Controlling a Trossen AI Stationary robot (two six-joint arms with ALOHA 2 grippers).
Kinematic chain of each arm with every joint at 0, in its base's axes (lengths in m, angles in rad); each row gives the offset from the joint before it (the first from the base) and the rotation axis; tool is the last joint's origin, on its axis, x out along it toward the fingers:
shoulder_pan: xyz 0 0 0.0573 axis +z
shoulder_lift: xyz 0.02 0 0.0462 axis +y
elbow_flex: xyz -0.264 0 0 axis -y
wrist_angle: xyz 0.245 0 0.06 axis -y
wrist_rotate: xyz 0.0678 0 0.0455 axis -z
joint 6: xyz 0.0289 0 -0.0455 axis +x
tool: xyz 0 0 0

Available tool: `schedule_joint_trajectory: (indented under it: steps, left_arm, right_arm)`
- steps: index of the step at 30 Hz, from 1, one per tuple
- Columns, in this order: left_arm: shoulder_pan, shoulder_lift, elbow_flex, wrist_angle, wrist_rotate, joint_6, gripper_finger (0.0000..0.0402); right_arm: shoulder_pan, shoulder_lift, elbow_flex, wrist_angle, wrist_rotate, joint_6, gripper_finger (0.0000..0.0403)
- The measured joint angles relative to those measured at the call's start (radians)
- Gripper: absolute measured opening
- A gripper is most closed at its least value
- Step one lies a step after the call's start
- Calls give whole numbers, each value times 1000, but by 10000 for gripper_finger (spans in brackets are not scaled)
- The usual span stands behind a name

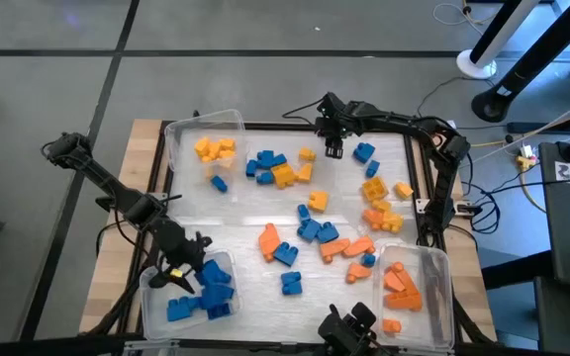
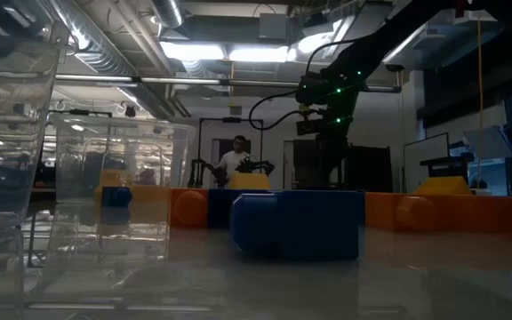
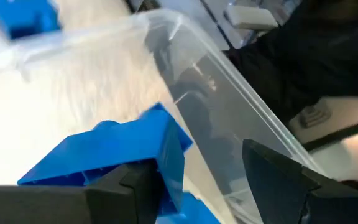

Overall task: Sort blocks
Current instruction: Put the blue game piece into the bottom left transparent bin

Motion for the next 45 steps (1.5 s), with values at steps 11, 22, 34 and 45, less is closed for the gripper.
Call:
schedule_joint_trajectory:
  steps: [11, 22, 34, 45]
  left_arm:
    - [-6, -5, 189, -191, -8, -205, 195]
    - [-43, 63, 248, -220, -64, -199, 195]
    - [-41, 48, 248, -301, -85, -58, 195]
    - [-41, 47, 248, -302, -96, -35, 195]
  right_arm:
    - [0, 0, 0, 7, 6, 7, 198]
    - [-1, 0, 0, 8, 17, -2, 198]
    - [-46, 7, 0, 35, -27, -30, 198]
    - [-87, 116, 0, 119, -8, -28, 198]
